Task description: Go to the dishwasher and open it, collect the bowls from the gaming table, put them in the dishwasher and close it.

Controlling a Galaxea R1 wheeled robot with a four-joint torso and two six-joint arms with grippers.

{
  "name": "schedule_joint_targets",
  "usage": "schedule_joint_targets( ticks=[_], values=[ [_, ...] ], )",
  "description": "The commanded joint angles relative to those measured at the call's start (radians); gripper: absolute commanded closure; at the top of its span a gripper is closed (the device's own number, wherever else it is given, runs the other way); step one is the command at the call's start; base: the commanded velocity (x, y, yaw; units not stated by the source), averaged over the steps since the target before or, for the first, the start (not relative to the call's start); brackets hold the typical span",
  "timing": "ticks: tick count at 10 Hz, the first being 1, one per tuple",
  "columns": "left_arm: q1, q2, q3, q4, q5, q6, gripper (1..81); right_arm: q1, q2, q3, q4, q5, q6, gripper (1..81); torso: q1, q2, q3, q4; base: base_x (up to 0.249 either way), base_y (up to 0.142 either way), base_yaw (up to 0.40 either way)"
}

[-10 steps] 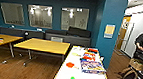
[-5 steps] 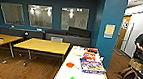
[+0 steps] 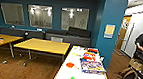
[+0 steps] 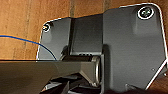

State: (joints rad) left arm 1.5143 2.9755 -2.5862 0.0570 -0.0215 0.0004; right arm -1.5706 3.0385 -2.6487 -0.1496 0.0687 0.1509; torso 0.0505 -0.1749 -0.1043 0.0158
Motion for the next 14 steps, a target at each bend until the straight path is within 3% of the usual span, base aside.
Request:
schedule_joint_targets(
  ticks=[1,14],
  values=[
    [-0.052,-0.001,0.006,-0.002,0.051,0.004,1.0,0.057,0.002,0.010,-0.002,-0.053,-0.002,1.0,0.000,0.000,0.000,0.000,0.066,0.000,0.000],
    [-0.052,-0.001,0.008,0.000,0.049,0.006,1.0,0.050,-0.016,0.007,0.002,-0.040,0.004,1.0,-0.001,-0.001,0.000,0.000,0.073,0.000,0.000]
  ],
)
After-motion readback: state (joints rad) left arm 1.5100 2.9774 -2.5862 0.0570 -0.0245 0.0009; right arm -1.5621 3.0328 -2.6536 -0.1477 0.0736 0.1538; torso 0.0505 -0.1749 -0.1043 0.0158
